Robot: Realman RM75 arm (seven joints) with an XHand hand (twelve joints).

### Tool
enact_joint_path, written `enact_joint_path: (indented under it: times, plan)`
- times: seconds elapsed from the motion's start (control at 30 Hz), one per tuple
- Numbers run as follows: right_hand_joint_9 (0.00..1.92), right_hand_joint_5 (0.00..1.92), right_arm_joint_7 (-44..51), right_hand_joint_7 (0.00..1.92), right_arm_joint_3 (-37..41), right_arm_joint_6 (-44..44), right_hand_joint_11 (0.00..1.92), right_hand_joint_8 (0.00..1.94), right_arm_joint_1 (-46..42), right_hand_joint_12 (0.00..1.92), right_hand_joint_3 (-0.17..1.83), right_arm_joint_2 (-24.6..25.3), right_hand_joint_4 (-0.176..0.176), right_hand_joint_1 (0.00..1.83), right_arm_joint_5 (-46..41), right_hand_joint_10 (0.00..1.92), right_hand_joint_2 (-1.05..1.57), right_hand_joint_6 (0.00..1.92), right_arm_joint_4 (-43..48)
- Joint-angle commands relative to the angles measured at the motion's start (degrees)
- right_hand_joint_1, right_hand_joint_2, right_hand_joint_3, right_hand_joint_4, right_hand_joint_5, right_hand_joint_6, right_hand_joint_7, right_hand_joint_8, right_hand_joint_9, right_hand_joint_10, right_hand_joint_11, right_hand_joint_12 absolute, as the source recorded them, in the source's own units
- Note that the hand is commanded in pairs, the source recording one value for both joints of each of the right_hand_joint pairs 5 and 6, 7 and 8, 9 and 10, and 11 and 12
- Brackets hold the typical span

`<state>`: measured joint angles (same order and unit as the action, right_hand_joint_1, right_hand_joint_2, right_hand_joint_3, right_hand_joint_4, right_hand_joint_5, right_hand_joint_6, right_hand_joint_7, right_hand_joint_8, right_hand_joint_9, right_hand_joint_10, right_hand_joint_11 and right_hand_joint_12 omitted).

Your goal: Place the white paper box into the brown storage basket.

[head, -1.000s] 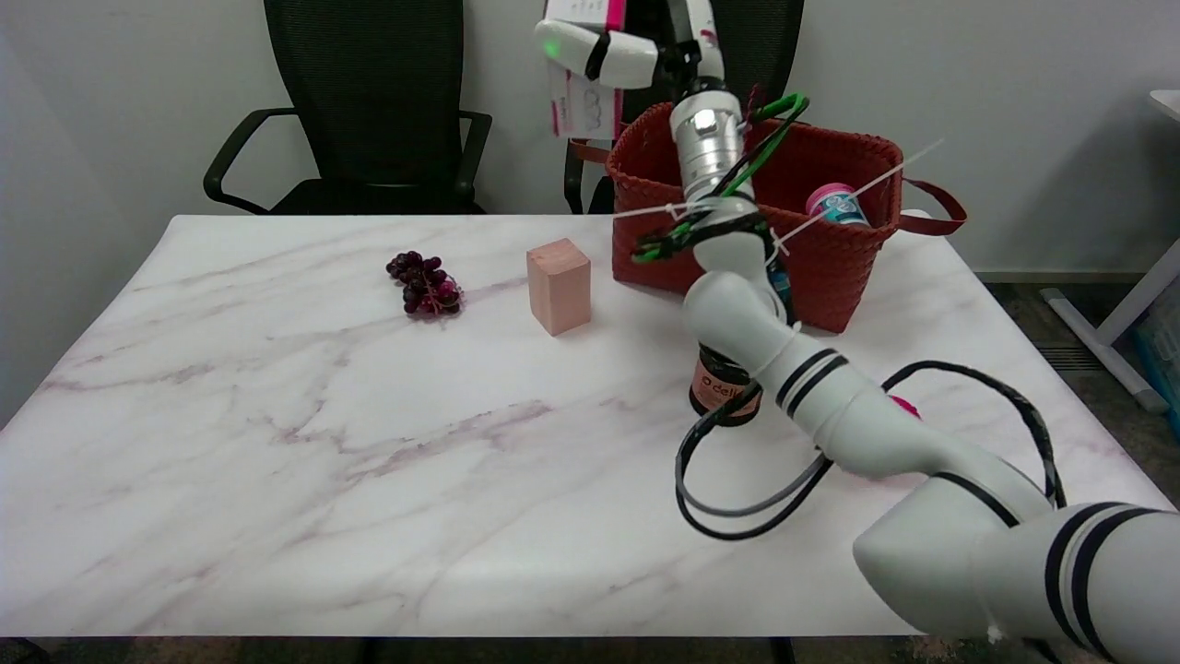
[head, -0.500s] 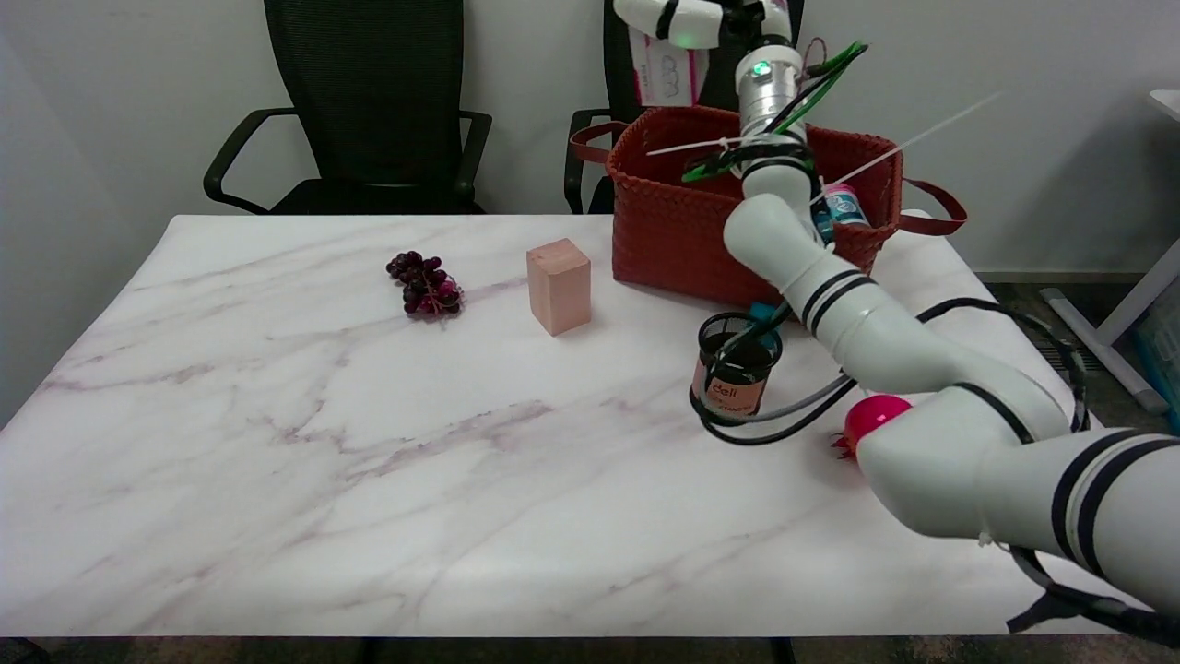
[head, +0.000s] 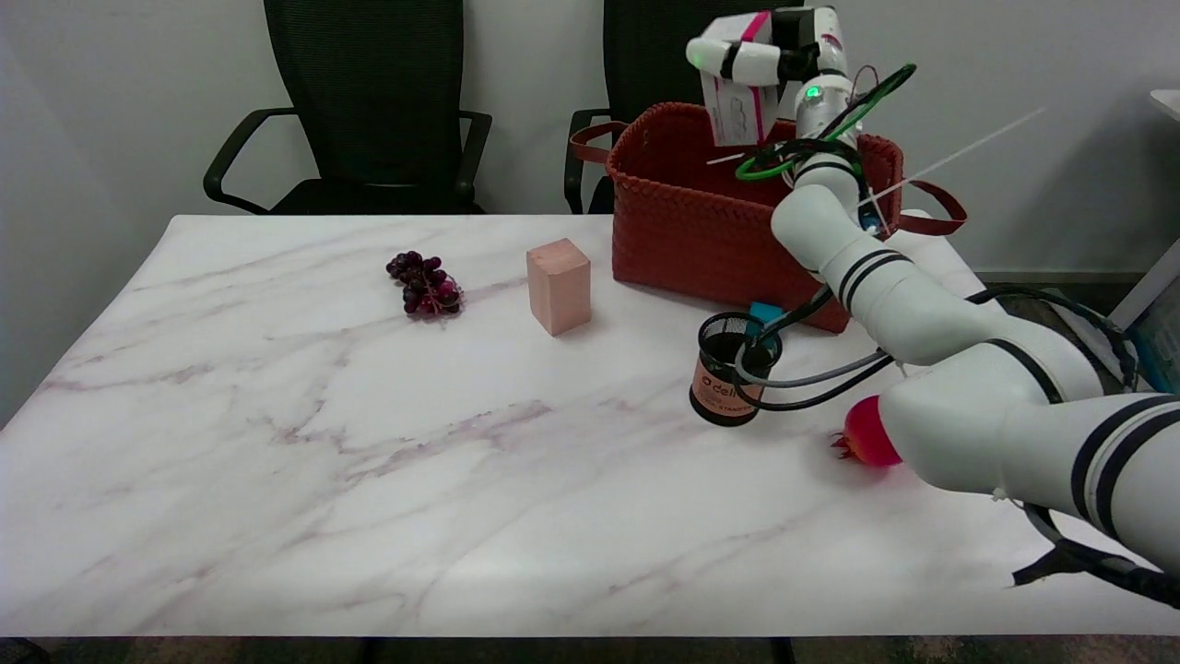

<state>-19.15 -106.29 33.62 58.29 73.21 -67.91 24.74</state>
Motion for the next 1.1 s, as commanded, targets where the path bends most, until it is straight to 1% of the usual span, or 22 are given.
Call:
enact_joint_path:
  times: [0.03, 0.27, 0.47, 0.5, 0.53, 0.57, 0.6, 0.67, 0.7, 0.77, 0.8, 0.83, 0.87, 0.93, 0.97, 1.0, 1.03, 1.07, 1.1]
  plan:
    - [1.39, 1.4, 6.9, 1.55, -3.3, -5.6, 1.19, 1.55, 1.2, 1.19, 0.67, -2.0, 0.0, 1.24, -1.6, 1.39, 1.05, 1.4, -9.4]
    - [1.36, 1.26, 14.7, 1.52, -3.7, -8.8, 1.15, 1.52, 1.3, 1.15, 0.7, -1.1, 0.0, 1.25, -1.7, 1.36, 0.97, 1.26, -9.7]
    - [1.3, 1.19, 15.4, 1.46, -3.6, -8.8, 1.06, 1.46, 1.0, 1.06, 0.73, -0.7, 0.0, 1.24, -1.7, 1.3, 0.92, 1.19, -9.7]
    - [1.26, 1.13, 15.5, 1.43, -3.6, -8.8, 1.02, 1.43, 0.9, 1.02, 0.73, -0.7, 0.0, 1.23, -1.7, 1.26, 0.9, 1.13, -9.5]
    - [1.22, 1.03, 15.6, 1.4, -3.4, -8.7, 0.98, 1.4, 0.8, 0.98, 0.72, -0.7, 0.0, 1.25, -1.7, 1.22, 0.87, 1.03, -9.3]
    - [1.14, 0.86, 15.6, 1.3, -3.2, -8.8, 0.89, 1.3, 0.7, 0.89, 0.66, -0.8, 0.0, 1.24, -1.7, 1.14, 0.87, 0.86, -9.2]
    - [1.12, 0.74, 15.6, 1.27, -3.2, -8.8, 0.84, 1.27, 0.7, 0.84, 0.64, -0.8, 0.0, 1.25, -1.8, 1.12, 0.85, 0.74, -9.2]
    - [1.1, 0.7, 15.6, 1.25, -3.2, -8.8, 0.79, 1.25, 0.7, 0.79, 0.65, -0.8, 0.0, 1.25, -1.8, 1.1, 0.81, 0.7, -9.3]
    - [1.08, 0.67, 15.6, 1.22, -3.2, -8.8, 0.71, 1.22, 0.6, 0.71, 0.67, -0.8, 0.0, 1.25, -1.8, 1.08, 0.76, 0.67, -9.3]
    - [1.0, 0.58, 15.6, 1.17, -3.2, -8.9, 0.62, 1.17, 0.3, 0.62, 0.68, -1.0, 0.0, 1.26, -1.8, 1.0, 0.66, 0.58, -9.2]
    - [0.88, 0.51, 15.6, 1.12, -3.2, -8.9, 0.55, 1.12, 0.3, 0.55, 0.7, -1.0, 0.0, 1.26, -1.8, 0.88, 0.59, 0.51, -9.1]
    - [0.7, 0.42, 15.6, 1.04, -3.2, -8.9, 0.44, 1.04, 0.2, 0.44, 0.73, -1.1, 0.0, 1.28, -1.8, 0.7, 0.49, 0.42, -9.1]
    - [0.59, 0.33, 15.6, 0.96, -3.1, -8.9, 0.33, 0.96, 0.1, 0.33, 0.76, -1.2, 0.0, 1.28, -1.8, 0.59, 0.42, 0.33, -9.1]
    - [0.46, 0.21, 15.6, 0.8, -2.8, -9.0, 0.13, 0.8, -0.1, 0.13, 0.79, -1.2, 0.0, 1.29, -1.8, 0.46, 0.34, 0.21, -9.1]
    - [0.31, 0.11, 15.6, 0.59, -2.6, -9.1, 0.02, 0.59, -0.3, 0.02, 0.82, -1.3, 0.0, 1.29, -1.8, 0.31, 0.25, 0.11, -9.1]
    - [0.15, 0.07, 15.6, 0.35, -2.1, -9.4, 0.0, 0.35, -0.5, 0.0, 0.85, -1.3, 0.0, 1.28, -1.8, 0.15, 0.1, 0.07, -8.8]
    - [0.05, 0.01, 15.6, 0.23, -1.6, -9.6, 0.0, 0.23, -0.7, 0.0, 0.84, -1.4, 0.0, 1.27, -1.8, 0.05, -0.04, 0.01, -8.6]
    - [0.01, 0.0, 15.6, 0.15, -1.3, -9.8, 0.0, 0.15, -0.9, 0.0, 0.79, -1.4, 0.0, 1.27, -1.9, 0.01, -0.1, 0.0, -8.3]
    - [0.0, 0.0, 15.6, 0.1, -1.2, -10.1, 0.0, 0.1, -1.1, 0.0, 0.74, -1.4, 0.0, 1.26, -1.9, 0.0, -0.15, 0.0, -8.0]
